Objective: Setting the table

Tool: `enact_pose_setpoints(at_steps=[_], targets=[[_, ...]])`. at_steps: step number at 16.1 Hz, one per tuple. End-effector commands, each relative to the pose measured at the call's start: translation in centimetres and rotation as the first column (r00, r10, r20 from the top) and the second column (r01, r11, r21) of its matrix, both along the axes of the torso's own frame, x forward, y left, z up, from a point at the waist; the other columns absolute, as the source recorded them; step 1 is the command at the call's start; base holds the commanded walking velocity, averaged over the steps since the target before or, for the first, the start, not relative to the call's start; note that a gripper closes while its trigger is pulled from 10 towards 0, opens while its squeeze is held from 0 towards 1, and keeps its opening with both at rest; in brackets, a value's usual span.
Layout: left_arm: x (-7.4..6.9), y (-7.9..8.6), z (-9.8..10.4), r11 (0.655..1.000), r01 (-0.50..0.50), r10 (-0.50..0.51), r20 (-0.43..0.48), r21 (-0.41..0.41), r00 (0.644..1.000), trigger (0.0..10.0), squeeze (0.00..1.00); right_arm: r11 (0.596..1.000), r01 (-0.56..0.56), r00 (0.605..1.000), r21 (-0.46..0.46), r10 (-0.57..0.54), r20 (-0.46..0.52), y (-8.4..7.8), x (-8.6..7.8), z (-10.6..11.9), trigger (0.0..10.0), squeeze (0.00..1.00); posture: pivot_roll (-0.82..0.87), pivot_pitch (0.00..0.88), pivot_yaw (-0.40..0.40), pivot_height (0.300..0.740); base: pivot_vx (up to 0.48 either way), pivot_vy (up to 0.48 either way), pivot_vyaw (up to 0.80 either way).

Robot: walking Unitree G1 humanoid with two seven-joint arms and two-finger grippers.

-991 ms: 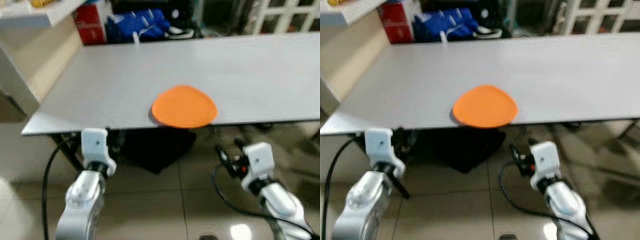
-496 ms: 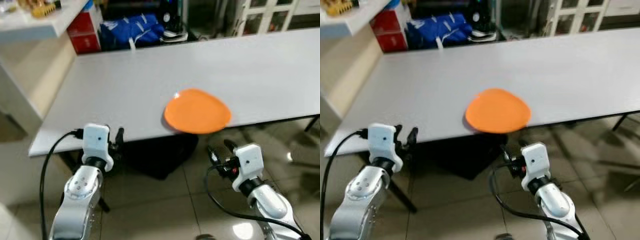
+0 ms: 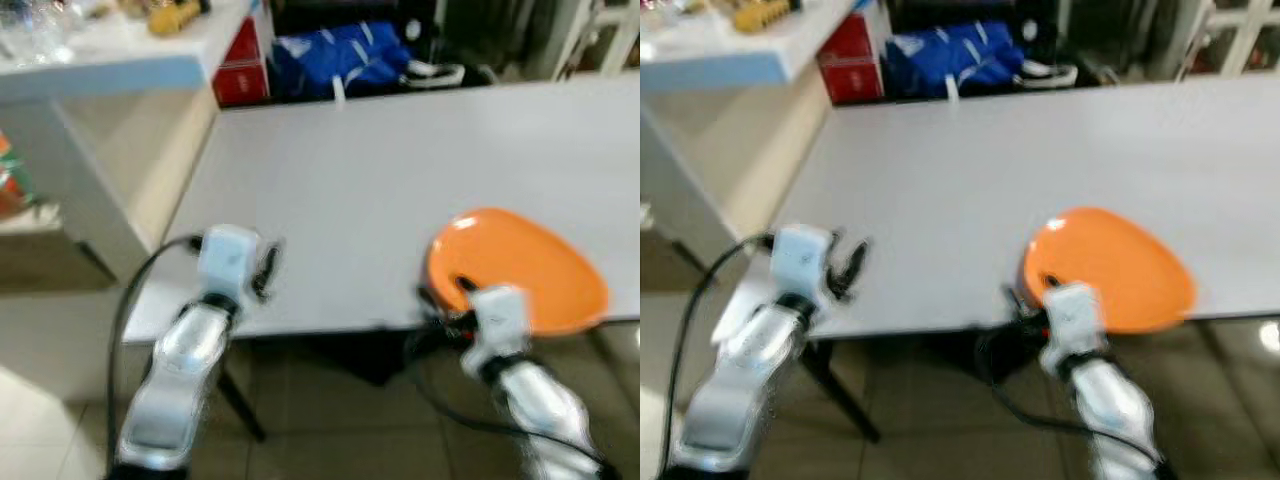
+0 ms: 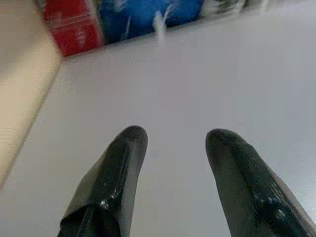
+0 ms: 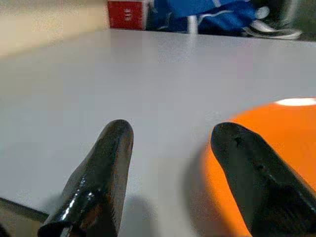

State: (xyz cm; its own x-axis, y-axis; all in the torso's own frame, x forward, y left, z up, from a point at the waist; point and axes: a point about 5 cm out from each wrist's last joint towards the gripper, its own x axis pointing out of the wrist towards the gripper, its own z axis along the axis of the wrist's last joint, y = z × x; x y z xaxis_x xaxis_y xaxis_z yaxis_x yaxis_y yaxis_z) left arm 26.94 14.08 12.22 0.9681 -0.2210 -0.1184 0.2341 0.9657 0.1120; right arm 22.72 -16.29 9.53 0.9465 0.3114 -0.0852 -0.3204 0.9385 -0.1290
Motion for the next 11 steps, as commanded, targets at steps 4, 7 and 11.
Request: enact_pose_setpoints(at_steps=[4,7,11], targets=[[0.35,-0.95,0.84,1.000,0.019,-0.019,0.039,-0.007,0.999,10.0,0.00,1.000,0.025,1.000,-0.018,-0.025,-0.004,-0.82,-0.04,-0.06,10.0,0.00,-0.26,0.006,0.127,0.740,0.000,-0.212,0.00],[0.43,-0.81,0.87,1.000,0.013,-0.013,0.039,-0.010,0.999,10.0,0.00,1.000,0.024,1.000,-0.018,-0.024,-0.004,-0.80,0.07,-0.07,10.0,0.00,-0.25,0.009,0.127,0.740,0.082,-0.414,0.00],[0.50,-0.52,0.74,1.000,-0.009,0.010,0.029,-0.019,1.000,10.0,0.00,1.000,0.017,1.000,-0.022,-0.017,-0.006,-0.80,0.11,-0.08,10.0,0.00,-0.25,0.011,0.122,0.740,0.282,-0.383,0.00]])
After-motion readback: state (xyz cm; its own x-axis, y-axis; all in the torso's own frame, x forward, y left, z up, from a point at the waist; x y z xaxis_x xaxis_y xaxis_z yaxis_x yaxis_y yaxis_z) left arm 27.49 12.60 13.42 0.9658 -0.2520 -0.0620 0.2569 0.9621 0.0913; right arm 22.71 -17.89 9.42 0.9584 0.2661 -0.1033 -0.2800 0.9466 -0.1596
